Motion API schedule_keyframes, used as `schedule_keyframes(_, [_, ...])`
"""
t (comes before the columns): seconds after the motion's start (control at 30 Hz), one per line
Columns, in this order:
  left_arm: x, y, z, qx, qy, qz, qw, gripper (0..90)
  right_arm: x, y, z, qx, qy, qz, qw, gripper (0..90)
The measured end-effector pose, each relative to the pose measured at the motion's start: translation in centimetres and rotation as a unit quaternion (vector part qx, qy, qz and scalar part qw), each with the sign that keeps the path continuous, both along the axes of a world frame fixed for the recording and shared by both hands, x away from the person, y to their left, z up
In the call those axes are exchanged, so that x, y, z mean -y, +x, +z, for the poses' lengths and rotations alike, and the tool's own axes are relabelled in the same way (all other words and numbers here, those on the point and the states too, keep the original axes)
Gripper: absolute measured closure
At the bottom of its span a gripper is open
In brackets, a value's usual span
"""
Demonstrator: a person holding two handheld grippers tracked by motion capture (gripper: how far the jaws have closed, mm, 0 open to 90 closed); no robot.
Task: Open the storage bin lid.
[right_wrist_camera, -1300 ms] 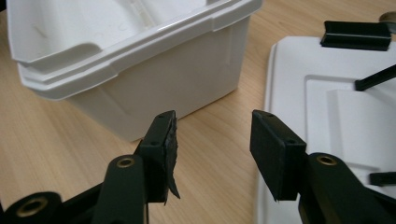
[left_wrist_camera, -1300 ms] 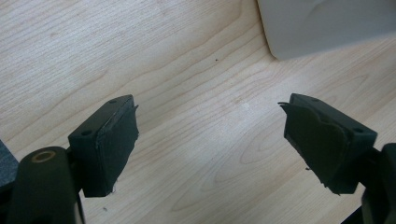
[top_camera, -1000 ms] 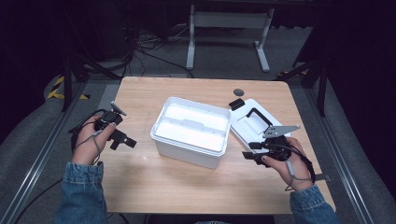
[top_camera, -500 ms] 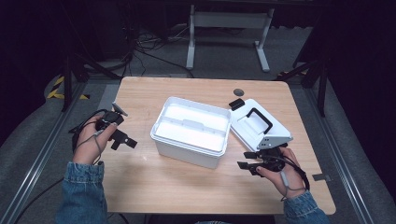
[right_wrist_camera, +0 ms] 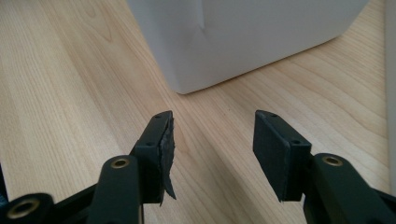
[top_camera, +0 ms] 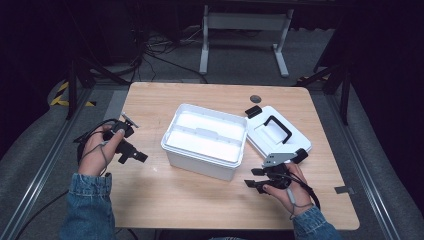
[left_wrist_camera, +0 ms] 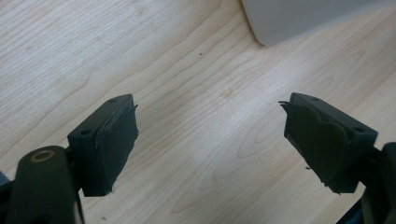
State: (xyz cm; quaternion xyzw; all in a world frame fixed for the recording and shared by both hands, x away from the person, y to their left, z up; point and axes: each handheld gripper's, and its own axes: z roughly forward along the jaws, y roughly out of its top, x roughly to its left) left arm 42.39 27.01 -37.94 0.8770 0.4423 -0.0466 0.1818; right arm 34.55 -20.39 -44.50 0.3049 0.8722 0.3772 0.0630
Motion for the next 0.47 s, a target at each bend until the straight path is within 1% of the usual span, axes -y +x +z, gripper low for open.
schedule_keyframes(0.1, [0.0, 0.0, 0.0, 0.002, 0.001, -0.003, 1.0, 18.0, -0.2, 0.0, -0.4, 0.004, 0.0, 0.002, 1.0, 48.9])
schedule_keyframes(0.13, [0.0, 0.1, 0.0, 0.001, 0.001, 0.001, 1.0, 18.0, -0.4, 0.0, -0.7, 0.004, -0.004, 0.006, 1.0, 48.9])
schedule_keyframes(0.17, [0.0, 0.1, 0.0, 0.001, 0.001, 0.001, 1.0, 18.0, -0.4, 0.0, -0.7, 0.004, -0.004, 0.006, 1.0, 48.9])
schedule_keyframes(0.2, [0.0, 0.2, 0.0, 0.002, 0.002, 0.003, 1.0, 18.0, -0.5, 0.0, -1.1, 0.008, 0.001, 0.007, 0.9999, 48.9])
schedule_keyframes(0.23, [0.0, 0.3, 0.0, 0.004, 0.004, 0.008, 1.0, 18.0, -0.6, 0.0, -1.2, 0.007, 0.003, 0.006, 1.0, 48.9])
schedule_keyframes(0.3, [0.0, 0.3, 0.0, 0.005, 0.003, 0.011, 0.9999, 18.0, -0.6, 0.0, -1.4, 0.008, 0.002, 0.005, 1.0, 48.9])
schedule_keyframes(0.33, [0.0, 0.3, 0.1, 0.008, 0.003, 0.016, 0.9998, 18.0, -0.7, 0.0, -1.7, 0.011, 0.003, 0.007, 0.9999, 48.8])
schedule_keyframes(0.37, [0.0, 0.4, 0.1, 0.008, 0.002, 0.017, 0.9998, 18.0, -0.7, 0.1, -1.8, 0.014, 0.003, 0.008, 0.9999, 48.7])
schedule_keyframes(0.47, [0.0, 0.4, 0.1, 0.012, -0.004, 0.021, 0.9997, 18.0, -0.8, 0.0, -2.0, 0.014, 0.001, 0.008, 0.9999, 48.3])
